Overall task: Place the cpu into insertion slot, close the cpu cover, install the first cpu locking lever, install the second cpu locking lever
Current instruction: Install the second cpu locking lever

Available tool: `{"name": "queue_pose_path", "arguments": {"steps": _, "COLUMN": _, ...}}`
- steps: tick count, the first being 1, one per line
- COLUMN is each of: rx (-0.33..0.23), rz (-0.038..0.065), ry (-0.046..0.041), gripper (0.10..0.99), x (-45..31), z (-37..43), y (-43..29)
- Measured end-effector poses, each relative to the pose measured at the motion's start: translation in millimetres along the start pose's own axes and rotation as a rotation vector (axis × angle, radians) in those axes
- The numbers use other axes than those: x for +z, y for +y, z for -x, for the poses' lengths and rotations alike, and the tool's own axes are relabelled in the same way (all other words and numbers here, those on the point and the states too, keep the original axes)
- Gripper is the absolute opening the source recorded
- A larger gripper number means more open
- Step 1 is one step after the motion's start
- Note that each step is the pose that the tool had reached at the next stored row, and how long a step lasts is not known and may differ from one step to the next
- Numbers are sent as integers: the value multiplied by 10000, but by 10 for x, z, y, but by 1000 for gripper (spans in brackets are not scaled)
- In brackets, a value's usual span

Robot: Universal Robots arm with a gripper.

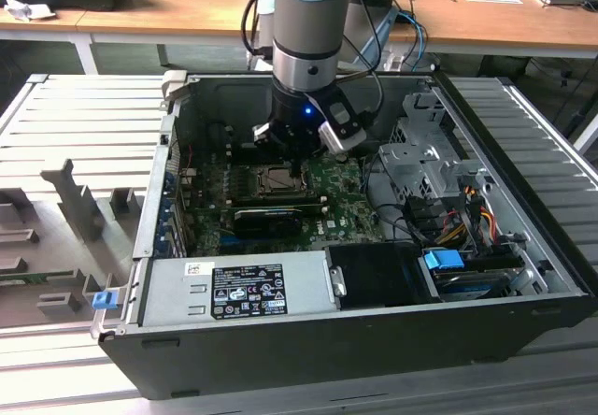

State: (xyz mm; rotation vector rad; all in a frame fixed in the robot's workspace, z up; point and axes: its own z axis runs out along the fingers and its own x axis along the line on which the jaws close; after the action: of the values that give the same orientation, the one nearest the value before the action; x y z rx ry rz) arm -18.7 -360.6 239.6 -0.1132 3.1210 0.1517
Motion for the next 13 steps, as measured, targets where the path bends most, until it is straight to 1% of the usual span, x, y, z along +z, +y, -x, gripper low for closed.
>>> {"name": "queue_pose_path", "arguments": {"steps": 1, "rx": -12, "rz": 0, "ry": 5, "gripper": 106, "x": 4, "z": -3, "y": -39}}
{"name": "queue_pose_path", "arguments": {"steps": 4, "rx": -22, "rz": -1, "ry": 5, "gripper": 106, "x": 2, "z": -9, "y": -100}}
{"name": "queue_pose_path", "arguments": {"steps": 6, "rx": -21, "rz": 0, "ry": 4, "gripper": 106, "x": 2, "z": -25, "y": -116}}
{"name": "queue_pose_path", "arguments": {"steps": 9, "rx": -24, "rz": 11, "ry": 4, "gripper": 106, "x": 0, "z": -113, "y": -141}}
{"name": "queue_pose_path", "arguments": {"steps": 11, "rx": -22, "rz": 24, "ry": 3, "gripper": 106, "x": -1, "z": -224, "y": -157}}
{"name": "queue_pose_path", "arguments": {"steps": 12, "rx": -24, "rz": 25, "ry": 3, "gripper": 106, "x": -1, "z": -302, "y": -156}}
{"name": "queue_pose_path", "arguments": {"steps": 13, "rx": -23, "rz": 27, "ry": 2, "gripper": 106, "x": 5, "z": -349, "y": -153}}
